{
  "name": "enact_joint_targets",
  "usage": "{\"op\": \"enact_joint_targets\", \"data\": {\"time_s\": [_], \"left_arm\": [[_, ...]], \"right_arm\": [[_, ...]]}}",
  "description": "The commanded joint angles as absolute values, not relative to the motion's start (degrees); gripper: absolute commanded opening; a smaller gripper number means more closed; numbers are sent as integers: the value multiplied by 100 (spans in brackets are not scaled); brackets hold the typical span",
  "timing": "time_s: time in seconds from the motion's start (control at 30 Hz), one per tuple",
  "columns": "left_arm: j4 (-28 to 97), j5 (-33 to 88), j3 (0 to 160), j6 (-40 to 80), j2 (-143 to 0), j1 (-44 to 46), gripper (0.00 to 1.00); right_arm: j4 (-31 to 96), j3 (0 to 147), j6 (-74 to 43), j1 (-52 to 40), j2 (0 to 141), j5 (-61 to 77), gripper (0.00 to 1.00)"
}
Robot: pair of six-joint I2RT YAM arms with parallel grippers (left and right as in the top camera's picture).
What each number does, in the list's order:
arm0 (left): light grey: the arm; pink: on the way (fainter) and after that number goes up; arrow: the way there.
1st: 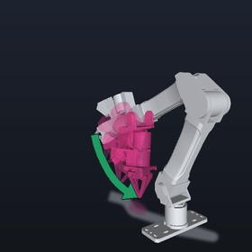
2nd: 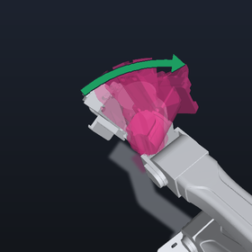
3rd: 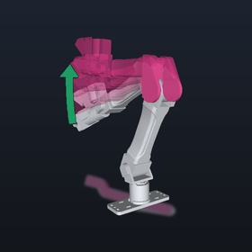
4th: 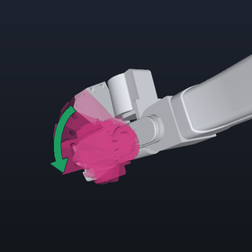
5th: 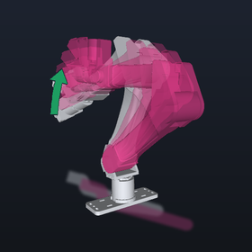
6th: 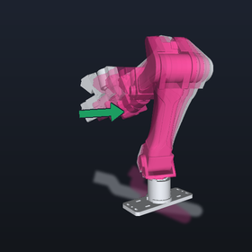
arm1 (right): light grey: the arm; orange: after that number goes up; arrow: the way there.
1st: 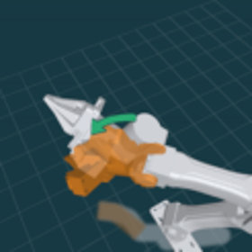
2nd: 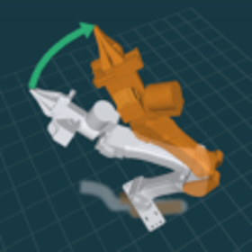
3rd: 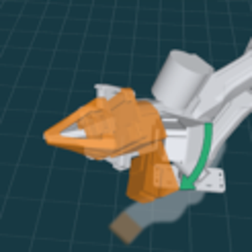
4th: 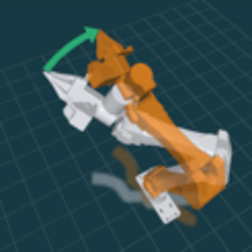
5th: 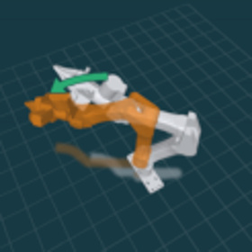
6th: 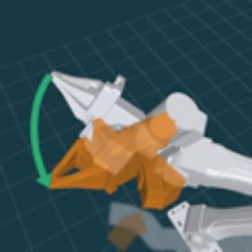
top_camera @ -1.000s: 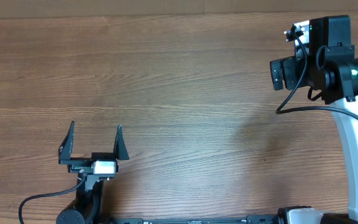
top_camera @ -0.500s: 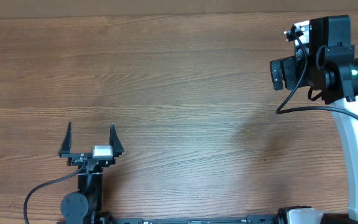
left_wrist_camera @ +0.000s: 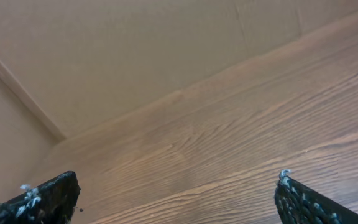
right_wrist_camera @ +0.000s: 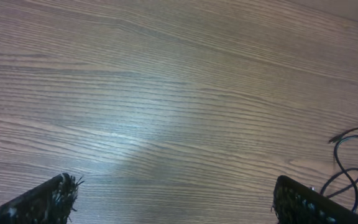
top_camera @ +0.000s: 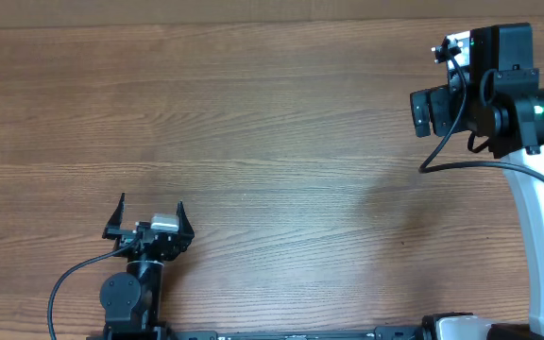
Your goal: Untangle cables
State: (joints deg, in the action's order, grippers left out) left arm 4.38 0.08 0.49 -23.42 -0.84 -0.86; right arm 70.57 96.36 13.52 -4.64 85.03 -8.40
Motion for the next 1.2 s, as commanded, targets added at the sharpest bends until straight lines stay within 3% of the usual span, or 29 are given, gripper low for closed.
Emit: {"op": "enact_joint_targets", "data": {"time_s": [0.0,0.2,1.17], "left_arm": [[445,-108,23,-1559,-19,-117,100],[445,-128,23,-392,-19,-117,100],[445,-40,25,-491,-25,-115,100]], "right_arm": [[7041,9623,1308,-486,8499,-897,100],[7039,9623,1308,-486,8499,-897,100],[7041,9623,1308,-486,8499,-897,100]]}}
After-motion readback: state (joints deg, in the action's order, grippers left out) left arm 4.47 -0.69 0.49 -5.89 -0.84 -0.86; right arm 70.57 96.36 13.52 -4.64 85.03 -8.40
